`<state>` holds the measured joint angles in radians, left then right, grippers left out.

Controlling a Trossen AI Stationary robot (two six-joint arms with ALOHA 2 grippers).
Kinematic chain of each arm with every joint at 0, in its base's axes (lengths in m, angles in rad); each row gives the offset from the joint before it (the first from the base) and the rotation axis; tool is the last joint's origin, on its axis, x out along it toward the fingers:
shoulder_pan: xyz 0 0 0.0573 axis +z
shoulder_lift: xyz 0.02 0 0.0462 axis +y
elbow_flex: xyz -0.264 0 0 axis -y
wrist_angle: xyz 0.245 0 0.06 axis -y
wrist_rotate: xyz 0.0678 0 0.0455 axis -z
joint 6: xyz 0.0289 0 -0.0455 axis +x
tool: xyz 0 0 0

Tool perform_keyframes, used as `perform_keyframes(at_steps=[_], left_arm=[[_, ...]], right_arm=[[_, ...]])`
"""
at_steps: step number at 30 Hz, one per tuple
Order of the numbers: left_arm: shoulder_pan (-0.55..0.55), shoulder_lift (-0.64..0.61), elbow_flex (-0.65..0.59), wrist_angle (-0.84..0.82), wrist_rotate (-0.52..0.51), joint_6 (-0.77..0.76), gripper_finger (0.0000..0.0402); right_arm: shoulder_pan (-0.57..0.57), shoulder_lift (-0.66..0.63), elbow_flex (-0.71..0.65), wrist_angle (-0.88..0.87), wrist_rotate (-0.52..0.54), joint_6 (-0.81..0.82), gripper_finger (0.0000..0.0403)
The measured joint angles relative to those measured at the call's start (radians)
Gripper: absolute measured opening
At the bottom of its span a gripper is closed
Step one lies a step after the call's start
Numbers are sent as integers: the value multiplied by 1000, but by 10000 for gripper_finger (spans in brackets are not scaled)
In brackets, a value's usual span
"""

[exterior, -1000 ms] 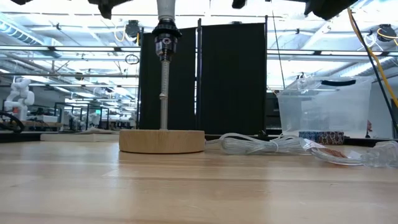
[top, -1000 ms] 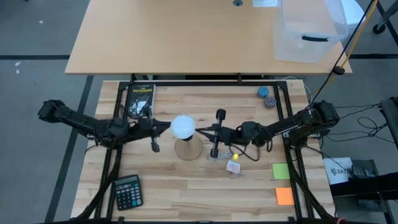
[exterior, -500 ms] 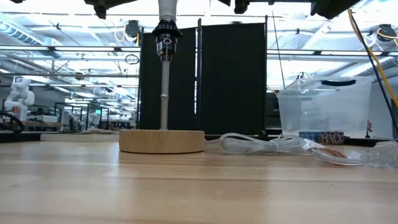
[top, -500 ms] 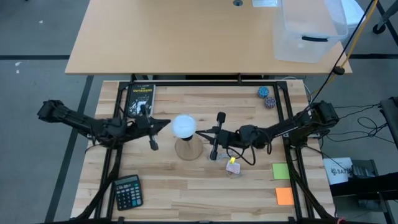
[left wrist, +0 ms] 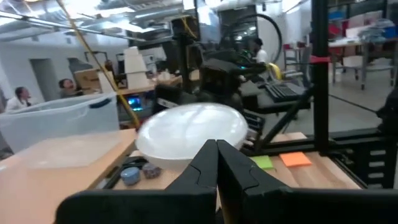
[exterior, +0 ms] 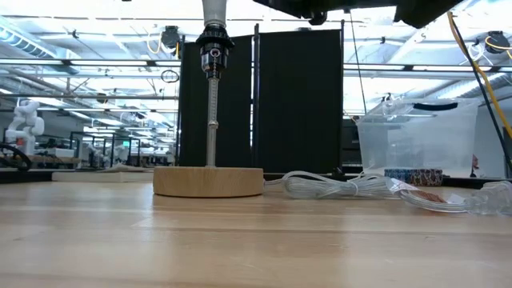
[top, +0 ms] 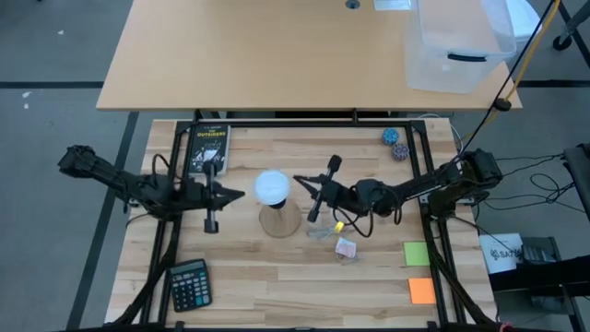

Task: Screw lightbulb
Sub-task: Insert the lightbulb into the lamp socket

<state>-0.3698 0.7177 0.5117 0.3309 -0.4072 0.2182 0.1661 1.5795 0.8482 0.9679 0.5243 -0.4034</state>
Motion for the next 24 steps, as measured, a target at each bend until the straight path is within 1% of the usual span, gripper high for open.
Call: perform_keyframes(at_steps=[5,11,21,24], left_arm=[[2,54,0,21,0,-3,0],[34,86,0,49,0,-10,0],[68,89,0,53,8,-29,0],[80,89,0,53,10,-34,0]], right_arm=[[-12,0,0,37,-12,-42,0],[-15,-1,18,50,-58,-54,0],[-15,-1,93,-92,-59,-77,0],[-13,-1,95,-104,-56,-77,0]])
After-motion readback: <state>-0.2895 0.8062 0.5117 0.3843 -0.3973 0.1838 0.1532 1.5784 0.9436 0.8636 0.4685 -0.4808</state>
